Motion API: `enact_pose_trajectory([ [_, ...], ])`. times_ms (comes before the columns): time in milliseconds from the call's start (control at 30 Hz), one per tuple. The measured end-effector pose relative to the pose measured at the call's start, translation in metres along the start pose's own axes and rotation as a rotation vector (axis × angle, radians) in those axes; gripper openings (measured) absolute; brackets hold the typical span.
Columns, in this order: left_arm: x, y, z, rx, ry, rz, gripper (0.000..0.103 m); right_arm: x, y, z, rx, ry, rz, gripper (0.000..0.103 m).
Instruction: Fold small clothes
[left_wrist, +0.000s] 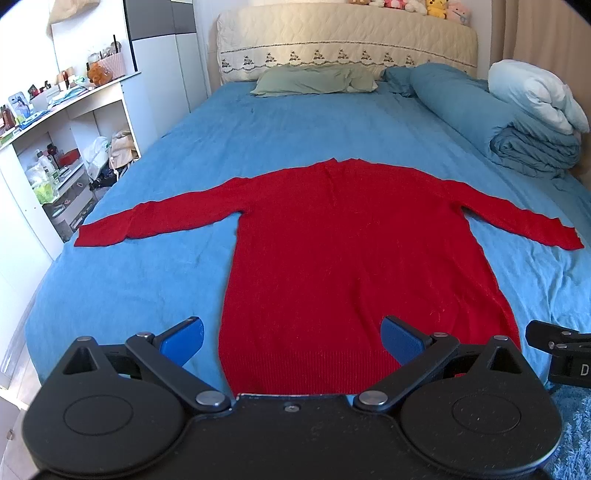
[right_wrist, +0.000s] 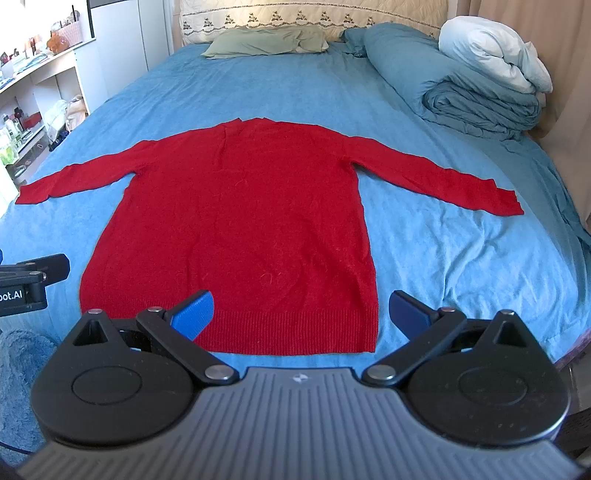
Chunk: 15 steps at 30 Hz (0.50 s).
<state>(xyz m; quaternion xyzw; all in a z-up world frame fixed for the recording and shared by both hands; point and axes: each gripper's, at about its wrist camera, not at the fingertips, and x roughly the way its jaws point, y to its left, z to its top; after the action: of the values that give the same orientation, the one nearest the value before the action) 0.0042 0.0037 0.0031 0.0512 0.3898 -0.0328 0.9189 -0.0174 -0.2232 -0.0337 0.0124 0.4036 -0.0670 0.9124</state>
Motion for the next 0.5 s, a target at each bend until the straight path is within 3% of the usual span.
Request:
enact_pose_trajectory([
  [500,-0.0003,-0.0007,0.0003,0.001,0.0,0.001,0.103,-0.0005,0.0039,0.0006,-0.004,0.0,0.003,0.103],
])
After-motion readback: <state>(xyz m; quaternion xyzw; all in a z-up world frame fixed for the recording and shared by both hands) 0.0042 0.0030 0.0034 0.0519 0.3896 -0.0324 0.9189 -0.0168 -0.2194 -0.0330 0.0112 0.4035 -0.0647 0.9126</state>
